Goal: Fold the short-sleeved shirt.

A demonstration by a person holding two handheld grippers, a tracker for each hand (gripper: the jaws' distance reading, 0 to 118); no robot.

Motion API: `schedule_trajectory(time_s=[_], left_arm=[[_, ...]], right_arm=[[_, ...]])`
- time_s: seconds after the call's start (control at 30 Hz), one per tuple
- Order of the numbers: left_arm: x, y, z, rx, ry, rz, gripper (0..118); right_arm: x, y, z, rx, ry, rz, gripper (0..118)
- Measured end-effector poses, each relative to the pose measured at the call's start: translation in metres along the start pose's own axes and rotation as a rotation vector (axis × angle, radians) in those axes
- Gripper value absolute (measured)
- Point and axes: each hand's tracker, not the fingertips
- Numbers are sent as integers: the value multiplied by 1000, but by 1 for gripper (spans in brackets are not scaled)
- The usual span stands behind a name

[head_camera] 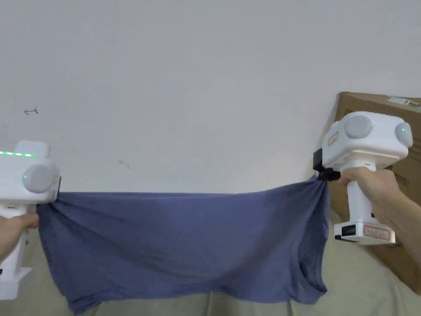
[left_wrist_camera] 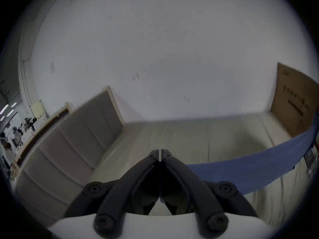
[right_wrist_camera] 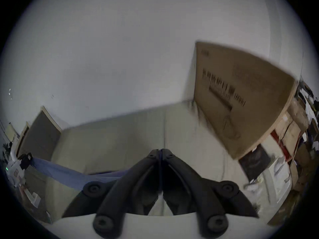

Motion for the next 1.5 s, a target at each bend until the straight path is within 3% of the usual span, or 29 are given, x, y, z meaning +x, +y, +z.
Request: schedule_trajectory(time_s=[0.2,0.43,0.77,1.2,1.5], left_arm=[[30,-99,-73,-228,13,-49,0],[32,-170,-94,-342,-6,-57,0],[-13,-231,19,-333,-48,-26,0],[-70,-377,214,-333,-76,-88,0],[-85,-434,294,-347,-52,-145,0]], right_arm=[[13,-86,-121,-228,-49,31,1],[41,-145,-159,-349,-41,-41,1],[82,-205,-65,-307,8,-81,1],[124,-429,124,-371,43,-55,1],[139,-503,193,-389,63,-90,1]])
